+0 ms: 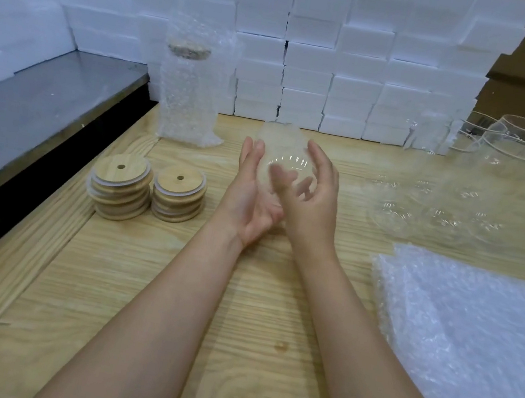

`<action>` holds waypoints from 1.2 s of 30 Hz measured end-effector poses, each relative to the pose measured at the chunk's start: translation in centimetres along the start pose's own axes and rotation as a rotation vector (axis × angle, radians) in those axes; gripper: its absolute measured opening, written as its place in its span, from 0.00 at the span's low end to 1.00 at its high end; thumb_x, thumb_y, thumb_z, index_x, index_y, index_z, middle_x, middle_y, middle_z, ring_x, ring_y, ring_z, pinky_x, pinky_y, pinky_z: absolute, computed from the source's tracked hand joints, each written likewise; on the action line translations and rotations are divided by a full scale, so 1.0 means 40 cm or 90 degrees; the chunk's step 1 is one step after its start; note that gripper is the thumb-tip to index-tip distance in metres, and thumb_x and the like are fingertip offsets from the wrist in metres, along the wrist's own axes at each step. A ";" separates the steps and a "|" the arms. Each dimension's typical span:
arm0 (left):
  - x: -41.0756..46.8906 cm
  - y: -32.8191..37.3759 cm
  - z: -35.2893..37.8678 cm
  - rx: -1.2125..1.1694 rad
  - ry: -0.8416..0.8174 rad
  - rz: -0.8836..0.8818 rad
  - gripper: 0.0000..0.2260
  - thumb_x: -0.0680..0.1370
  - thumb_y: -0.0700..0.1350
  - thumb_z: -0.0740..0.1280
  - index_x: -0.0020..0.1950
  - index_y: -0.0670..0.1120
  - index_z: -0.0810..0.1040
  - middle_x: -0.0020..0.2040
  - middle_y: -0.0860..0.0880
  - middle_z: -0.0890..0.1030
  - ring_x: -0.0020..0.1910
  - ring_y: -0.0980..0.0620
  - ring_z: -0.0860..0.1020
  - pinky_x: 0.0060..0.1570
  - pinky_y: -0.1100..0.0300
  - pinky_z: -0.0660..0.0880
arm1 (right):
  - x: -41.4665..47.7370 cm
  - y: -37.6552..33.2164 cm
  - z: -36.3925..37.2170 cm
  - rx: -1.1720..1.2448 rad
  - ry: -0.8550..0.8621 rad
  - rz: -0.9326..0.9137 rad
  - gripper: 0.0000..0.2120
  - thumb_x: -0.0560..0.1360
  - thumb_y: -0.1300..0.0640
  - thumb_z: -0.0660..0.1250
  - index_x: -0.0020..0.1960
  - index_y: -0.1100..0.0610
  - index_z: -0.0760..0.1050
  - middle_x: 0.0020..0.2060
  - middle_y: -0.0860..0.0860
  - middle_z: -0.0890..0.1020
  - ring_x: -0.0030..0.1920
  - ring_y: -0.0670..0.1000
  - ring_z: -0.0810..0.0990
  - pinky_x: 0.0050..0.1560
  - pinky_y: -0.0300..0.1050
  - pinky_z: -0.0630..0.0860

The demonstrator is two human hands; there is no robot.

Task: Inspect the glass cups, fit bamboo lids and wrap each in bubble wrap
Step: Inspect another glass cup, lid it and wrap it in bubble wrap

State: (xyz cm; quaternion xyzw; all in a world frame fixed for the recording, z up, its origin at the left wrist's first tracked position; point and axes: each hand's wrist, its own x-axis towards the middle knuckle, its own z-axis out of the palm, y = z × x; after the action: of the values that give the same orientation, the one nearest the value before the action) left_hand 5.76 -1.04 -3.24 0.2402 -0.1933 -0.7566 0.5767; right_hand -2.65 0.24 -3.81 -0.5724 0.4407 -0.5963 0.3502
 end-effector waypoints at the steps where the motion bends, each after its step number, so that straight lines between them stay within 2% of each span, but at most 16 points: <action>1: -0.001 0.000 -0.001 -0.010 -0.006 -0.002 0.40 0.69 0.59 0.68 0.78 0.57 0.54 0.72 0.36 0.66 0.60 0.38 0.78 0.57 0.44 0.77 | -0.004 0.005 0.005 -0.008 -0.001 -0.009 0.34 0.66 0.45 0.74 0.69 0.50 0.68 0.65 0.44 0.70 0.67 0.41 0.67 0.69 0.39 0.64; 4: -0.001 -0.001 0.001 0.006 -0.027 0.018 0.43 0.67 0.59 0.69 0.78 0.60 0.51 0.75 0.34 0.59 0.63 0.37 0.76 0.66 0.41 0.69 | -0.001 0.014 0.008 0.004 0.027 -0.002 0.32 0.68 0.50 0.77 0.68 0.50 0.68 0.63 0.40 0.72 0.64 0.38 0.68 0.68 0.38 0.65; 6: 0.002 -0.005 0.004 -0.001 -0.028 0.028 0.40 0.70 0.59 0.67 0.78 0.61 0.50 0.76 0.35 0.58 0.64 0.37 0.75 0.67 0.41 0.68 | 0.003 0.016 0.007 0.007 0.038 0.000 0.29 0.70 0.50 0.75 0.68 0.51 0.69 0.63 0.41 0.73 0.65 0.40 0.69 0.69 0.41 0.65; 8: 0.005 -0.006 0.005 -0.009 -0.025 0.028 0.34 0.76 0.60 0.62 0.78 0.59 0.51 0.74 0.37 0.63 0.62 0.38 0.76 0.64 0.42 0.72 | 0.004 0.011 0.007 0.015 0.035 -0.001 0.26 0.72 0.48 0.72 0.67 0.50 0.70 0.64 0.43 0.74 0.66 0.41 0.70 0.69 0.42 0.66; 10: 0.004 -0.002 0.002 0.008 -0.022 0.026 0.31 0.78 0.61 0.59 0.78 0.58 0.52 0.70 0.37 0.70 0.60 0.38 0.78 0.56 0.45 0.78 | 0.007 0.007 0.004 0.044 0.029 0.005 0.23 0.73 0.43 0.67 0.65 0.49 0.72 0.64 0.47 0.76 0.66 0.45 0.72 0.68 0.43 0.68; 12: 0.000 0.003 0.004 0.014 -0.026 0.017 0.30 0.79 0.62 0.57 0.78 0.56 0.53 0.73 0.36 0.66 0.59 0.38 0.77 0.46 0.47 0.82 | 0.012 0.007 -0.003 0.069 0.027 0.004 0.20 0.75 0.43 0.63 0.64 0.49 0.74 0.63 0.49 0.78 0.65 0.45 0.74 0.66 0.40 0.69; 13: -0.002 0.005 0.005 0.008 -0.026 0.011 0.30 0.79 0.62 0.56 0.79 0.56 0.53 0.74 0.36 0.63 0.60 0.37 0.76 0.44 0.48 0.82 | 0.014 0.008 -0.006 0.076 0.028 -0.001 0.18 0.77 0.45 0.61 0.64 0.50 0.74 0.62 0.48 0.78 0.63 0.42 0.75 0.64 0.36 0.69; 15: -0.006 0.004 0.008 -0.010 -0.029 0.004 0.29 0.79 0.61 0.56 0.79 0.56 0.54 0.75 0.36 0.61 0.63 0.37 0.75 0.42 0.48 0.82 | 0.017 0.010 -0.011 0.084 0.034 -0.005 0.12 0.81 0.50 0.58 0.62 0.48 0.75 0.60 0.44 0.79 0.58 0.32 0.74 0.60 0.28 0.67; 17: -0.006 0.002 0.009 -0.017 -0.034 0.002 0.29 0.80 0.61 0.57 0.79 0.55 0.53 0.75 0.35 0.61 0.65 0.37 0.73 0.43 0.48 0.82 | 0.019 0.012 -0.011 0.092 0.033 -0.005 0.11 0.82 0.51 0.58 0.61 0.47 0.75 0.59 0.43 0.79 0.58 0.31 0.74 0.59 0.27 0.67; 22: 0.001 0.002 0.004 0.013 -0.054 0.023 0.35 0.75 0.61 0.60 0.79 0.55 0.51 0.74 0.35 0.62 0.62 0.37 0.76 0.49 0.47 0.81 | 0.020 0.008 -0.009 0.115 0.013 -0.006 0.17 0.76 0.48 0.66 0.63 0.50 0.74 0.62 0.48 0.78 0.60 0.38 0.75 0.66 0.38 0.69; 24: 0.004 -0.003 0.001 0.020 -0.060 0.042 0.41 0.71 0.60 0.64 0.79 0.56 0.49 0.72 0.36 0.67 0.61 0.38 0.77 0.55 0.45 0.78 | 0.018 0.009 -0.007 0.100 -0.002 0.003 0.22 0.70 0.45 0.70 0.63 0.47 0.72 0.62 0.42 0.76 0.64 0.40 0.73 0.67 0.41 0.68; 26: 0.008 -0.006 -0.002 0.002 -0.063 0.061 0.43 0.69 0.59 0.67 0.79 0.58 0.47 0.72 0.37 0.66 0.61 0.38 0.78 0.60 0.42 0.75 | 0.018 0.011 -0.007 0.087 -0.021 0.007 0.28 0.66 0.45 0.73 0.64 0.45 0.70 0.60 0.35 0.74 0.68 0.42 0.69 0.67 0.39 0.66; 30: 0.009 -0.004 -0.003 0.000 -0.023 0.087 0.42 0.67 0.58 0.69 0.76 0.64 0.51 0.74 0.36 0.58 0.56 0.38 0.81 0.55 0.44 0.78 | 0.021 0.017 -0.021 0.028 -0.090 -0.021 0.35 0.64 0.52 0.78 0.66 0.43 0.65 0.61 0.32 0.69 0.67 0.39 0.66 0.69 0.39 0.64; 33: 0.002 0.001 -0.001 -0.036 0.014 0.069 0.41 0.67 0.60 0.69 0.77 0.55 0.56 0.70 0.35 0.65 0.56 0.38 0.81 0.48 0.45 0.81 | 0.020 0.017 -0.037 -0.007 -0.134 -0.043 0.39 0.64 0.55 0.79 0.70 0.43 0.64 0.63 0.30 0.67 0.64 0.29 0.65 0.66 0.32 0.63; 35: -0.003 0.006 0.004 -0.030 0.021 0.044 0.34 0.73 0.63 0.64 0.71 0.44 0.65 0.64 0.35 0.72 0.54 0.38 0.81 0.42 0.48 0.82 | 0.017 0.015 -0.046 -0.009 -0.156 -0.078 0.41 0.64 0.59 0.78 0.71 0.43 0.62 0.65 0.32 0.67 0.64 0.26 0.65 0.61 0.26 0.64; 36: -0.005 0.010 0.004 -0.025 0.010 0.030 0.32 0.76 0.65 0.61 0.67 0.40 0.67 0.61 0.35 0.75 0.54 0.39 0.80 0.43 0.48 0.82 | 0.015 0.013 -0.049 -0.007 -0.164 -0.090 0.42 0.64 0.60 0.78 0.71 0.44 0.62 0.66 0.33 0.67 0.64 0.27 0.65 0.61 0.25 0.64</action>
State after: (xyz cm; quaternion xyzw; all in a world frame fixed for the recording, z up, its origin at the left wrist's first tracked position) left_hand 6.02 -0.93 -2.84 0.2301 -0.1794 -0.7446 0.6003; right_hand -4.72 -0.27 -3.98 -0.6758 0.3543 -0.5382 0.3579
